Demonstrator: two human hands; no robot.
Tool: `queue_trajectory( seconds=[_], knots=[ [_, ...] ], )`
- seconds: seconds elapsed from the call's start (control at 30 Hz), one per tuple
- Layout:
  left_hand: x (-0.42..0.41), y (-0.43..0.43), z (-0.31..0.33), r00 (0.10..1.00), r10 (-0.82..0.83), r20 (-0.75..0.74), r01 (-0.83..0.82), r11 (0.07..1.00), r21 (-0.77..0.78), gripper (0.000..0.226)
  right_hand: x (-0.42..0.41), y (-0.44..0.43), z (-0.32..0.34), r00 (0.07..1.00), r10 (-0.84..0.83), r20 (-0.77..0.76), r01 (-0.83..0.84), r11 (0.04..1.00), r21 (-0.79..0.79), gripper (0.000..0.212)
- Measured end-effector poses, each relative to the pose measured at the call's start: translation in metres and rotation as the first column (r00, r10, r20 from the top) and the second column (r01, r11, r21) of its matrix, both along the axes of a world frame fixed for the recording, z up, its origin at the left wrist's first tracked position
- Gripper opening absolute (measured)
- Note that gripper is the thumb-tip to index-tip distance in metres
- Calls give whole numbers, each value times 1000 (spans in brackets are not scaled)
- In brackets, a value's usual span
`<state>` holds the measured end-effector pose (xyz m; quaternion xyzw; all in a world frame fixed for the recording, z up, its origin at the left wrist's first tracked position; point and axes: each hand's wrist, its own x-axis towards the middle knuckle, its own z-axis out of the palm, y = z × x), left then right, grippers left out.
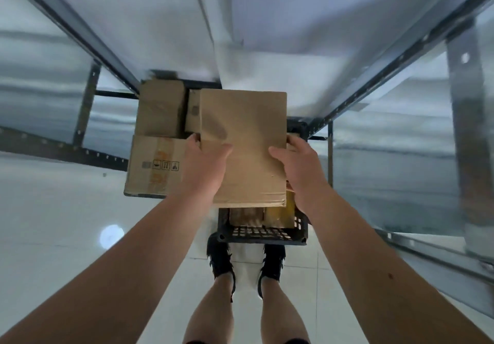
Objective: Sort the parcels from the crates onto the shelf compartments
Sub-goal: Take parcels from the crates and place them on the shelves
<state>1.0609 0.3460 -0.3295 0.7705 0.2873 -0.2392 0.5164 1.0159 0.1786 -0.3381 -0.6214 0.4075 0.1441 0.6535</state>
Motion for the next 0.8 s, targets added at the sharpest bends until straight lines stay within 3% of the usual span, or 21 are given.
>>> queue_trajectory(
  seconds=[0.3,0.5,0.7,0.8],
  knots=[
    [-14,5,188,967,-55,248,100,980,-175,39,-16,-6,188,967,-45,252,53,998,-28,48],
    [-19,1,303,915,-3,404,118,959,-259,70,-22,-10,303,907,-63,417,97,993,-60,43],
    [-20,2,404,820,54,570,139,947,-288,63,-24,-14,412,810,-48,584,124,988,-91,43],
    [-18,3,453,760,75,646,168,937,-307,72,-26,-15,464,738,-2,675,131,982,-140,38]
  ],
)
